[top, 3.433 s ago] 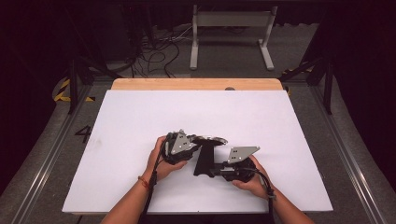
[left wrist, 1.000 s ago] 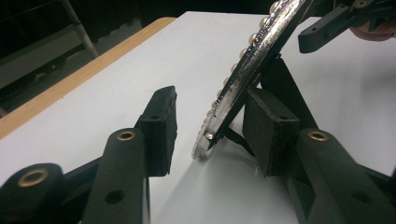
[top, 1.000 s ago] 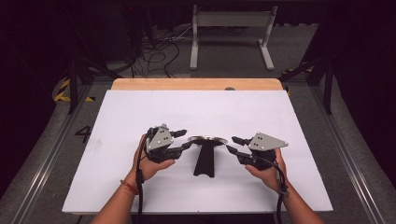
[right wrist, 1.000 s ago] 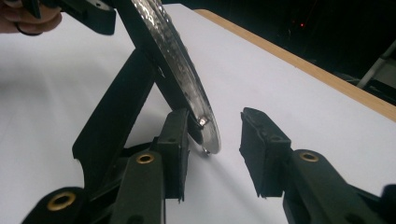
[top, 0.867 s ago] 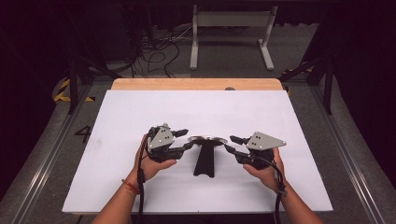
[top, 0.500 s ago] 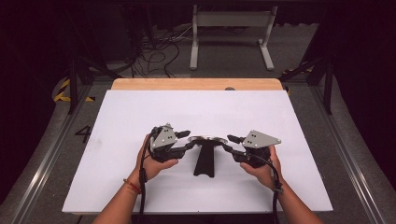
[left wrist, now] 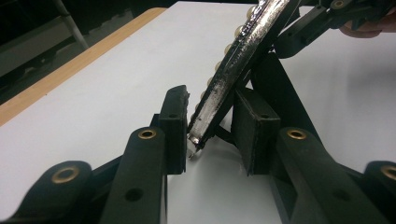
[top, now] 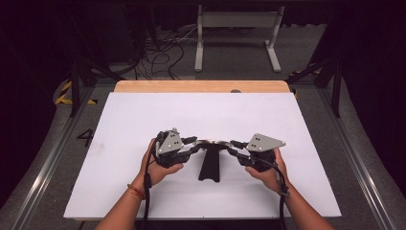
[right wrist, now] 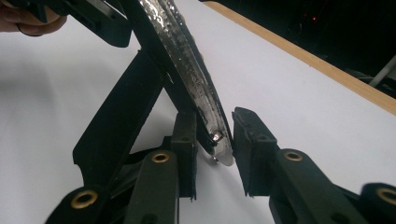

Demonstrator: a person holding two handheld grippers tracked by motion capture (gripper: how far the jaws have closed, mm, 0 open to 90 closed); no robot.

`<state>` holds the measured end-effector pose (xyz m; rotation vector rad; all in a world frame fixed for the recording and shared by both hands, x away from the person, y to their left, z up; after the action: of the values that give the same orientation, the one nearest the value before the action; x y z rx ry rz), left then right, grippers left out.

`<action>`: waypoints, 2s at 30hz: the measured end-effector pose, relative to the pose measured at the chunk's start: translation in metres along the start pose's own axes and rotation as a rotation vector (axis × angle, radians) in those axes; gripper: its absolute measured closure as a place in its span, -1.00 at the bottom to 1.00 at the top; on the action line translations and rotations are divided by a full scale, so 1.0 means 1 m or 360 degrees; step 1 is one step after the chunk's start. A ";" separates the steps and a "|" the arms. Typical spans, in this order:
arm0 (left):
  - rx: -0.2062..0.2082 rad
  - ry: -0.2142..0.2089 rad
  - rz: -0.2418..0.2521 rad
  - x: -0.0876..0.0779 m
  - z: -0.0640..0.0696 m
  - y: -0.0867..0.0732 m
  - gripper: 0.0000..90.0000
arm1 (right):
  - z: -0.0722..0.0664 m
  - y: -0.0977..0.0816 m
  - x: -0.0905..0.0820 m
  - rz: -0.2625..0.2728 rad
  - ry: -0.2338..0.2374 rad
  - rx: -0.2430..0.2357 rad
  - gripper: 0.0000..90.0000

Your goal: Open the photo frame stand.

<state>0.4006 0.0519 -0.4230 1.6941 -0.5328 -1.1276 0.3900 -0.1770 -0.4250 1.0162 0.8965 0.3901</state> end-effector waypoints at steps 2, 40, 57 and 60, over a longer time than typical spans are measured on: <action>-0.0001 0.0001 -0.0001 0.000 0.000 0.000 0.49 | 0.001 0.000 0.001 -0.0010 0.0012 -0.0006 0.58; 0.0006 -0.0025 0.0010 0.002 0.008 0.000 0.65 | 0.022 -0.001 0.012 -0.0071 0.0002 0.0035 0.43; 0.0025 -0.0027 -0.0007 0.004 0.010 0.002 0.67 | 0.029 -0.005 0.016 -0.0074 -0.0028 0.0110 0.37; 0.0018 -0.0023 -0.0014 0.005 0.009 0.001 0.66 | 0.030 -0.006 0.015 -0.0089 -0.0052 0.0134 0.29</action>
<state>0.3950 0.0430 -0.4247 1.7009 -0.5420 -1.1457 0.4217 -0.1871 -0.4306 1.0695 0.9165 0.2897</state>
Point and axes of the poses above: each handheld gripper's, and its own axes: x roughly forward along the jaws, y roughly out of its top, z roughly to its right, the point moved 5 cm from there along x, roughly forward along the jaws, and after that the axes turned 4 degrees about -x, right-handed, at the moved point
